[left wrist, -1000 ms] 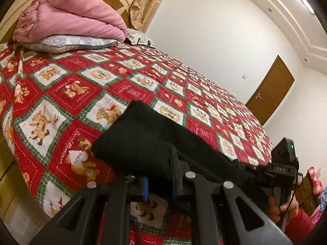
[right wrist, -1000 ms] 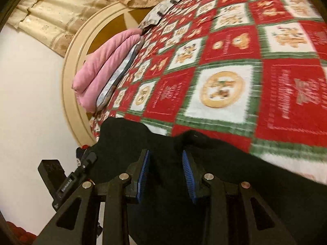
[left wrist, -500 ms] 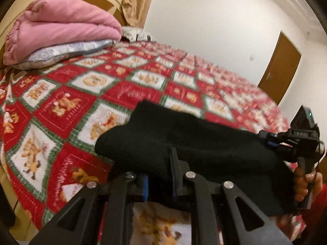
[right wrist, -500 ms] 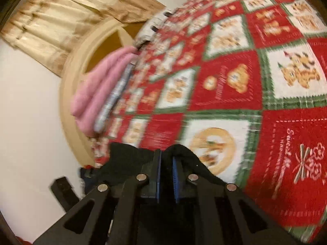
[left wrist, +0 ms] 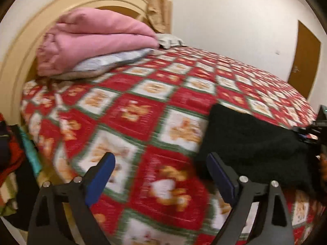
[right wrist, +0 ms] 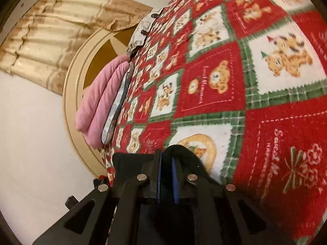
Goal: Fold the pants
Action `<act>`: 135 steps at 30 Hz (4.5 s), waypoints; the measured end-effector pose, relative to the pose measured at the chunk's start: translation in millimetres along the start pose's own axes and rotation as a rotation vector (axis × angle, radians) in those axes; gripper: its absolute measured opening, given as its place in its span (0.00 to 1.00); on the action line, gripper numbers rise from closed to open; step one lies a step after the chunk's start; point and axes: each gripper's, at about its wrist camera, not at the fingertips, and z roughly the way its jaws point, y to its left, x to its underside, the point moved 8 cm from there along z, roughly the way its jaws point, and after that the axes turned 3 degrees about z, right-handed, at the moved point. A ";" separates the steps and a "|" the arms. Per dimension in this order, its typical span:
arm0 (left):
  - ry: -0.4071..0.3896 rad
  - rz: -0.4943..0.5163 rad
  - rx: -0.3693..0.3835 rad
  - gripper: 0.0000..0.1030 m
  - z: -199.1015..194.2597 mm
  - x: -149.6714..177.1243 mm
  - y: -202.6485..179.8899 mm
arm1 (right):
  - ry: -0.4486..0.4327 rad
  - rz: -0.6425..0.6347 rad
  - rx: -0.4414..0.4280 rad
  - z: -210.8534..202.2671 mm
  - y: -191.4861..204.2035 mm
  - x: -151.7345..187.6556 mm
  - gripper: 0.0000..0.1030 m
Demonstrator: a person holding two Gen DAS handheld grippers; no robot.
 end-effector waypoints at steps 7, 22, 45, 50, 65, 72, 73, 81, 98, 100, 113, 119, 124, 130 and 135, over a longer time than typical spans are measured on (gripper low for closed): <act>-0.078 0.047 0.027 0.91 -14.5 -20.3 -21.8 | -0.305 -0.331 0.396 -73.0 42.0 22.4 0.09; 0.108 0.307 0.031 0.92 36.2 5.1 -157.7 | -0.292 -0.329 0.455 -130.8 8.5 68.8 0.10; 0.142 0.213 -0.014 1.00 38.8 7.1 -149.8 | -0.384 0.156 1.080 -412.6 -236.1 -50.4 0.63; 0.141 0.210 -0.012 1.00 38.7 8.0 -150.7 | -0.372 0.199 1.055 -432.7 -242.1 -48.0 0.14; 0.132 0.206 -0.012 1.00 39.5 7.4 -150.4 | -0.823 0.288 0.692 -524.5 -161.2 145.1 0.06; 0.146 0.199 -0.013 1.00 39.7 6.5 -150.0 | -0.789 0.423 0.620 -518.8 -177.5 176.9 0.10; 0.146 0.200 -0.013 1.00 39.5 6.4 -149.7 | -0.754 0.456 0.607 -515.4 -183.1 180.3 0.17; 0.152 0.204 -0.013 1.00 41.1 5.8 -149.7 | -0.852 0.477 0.973 -556.7 -167.5 214.8 0.28; 0.176 0.194 -0.035 1.00 43.5 5.0 -149.6 | -0.461 0.081 1.090 -465.9 -200.0 98.4 0.12; 0.175 0.192 -0.039 1.00 43.5 4.8 -149.7 | -0.547 0.058 1.052 -475.2 -178.1 102.6 0.11; 0.160 0.177 -0.050 1.00 42.0 6.6 -149.1 | -0.817 0.334 1.036 -541.9 -201.0 148.4 0.11; 0.155 0.174 -0.059 1.00 42.2 6.4 -149.4 | -0.583 -0.077 0.779 -434.4 -112.8 107.6 0.11; 0.119 0.166 -0.069 1.00 28.1 3.4 -150.5 | -0.339 -0.262 0.675 -309.7 -70.8 91.8 0.11; 0.020 0.293 0.010 1.00 -4.1 -6.2 -168.9 | -0.200 -0.312 0.578 -219.3 -60.7 92.9 0.11; 0.025 0.342 0.088 1.00 -7.7 -4.8 -191.5 | -0.095 -0.337 0.536 -179.9 -58.0 115.5 0.11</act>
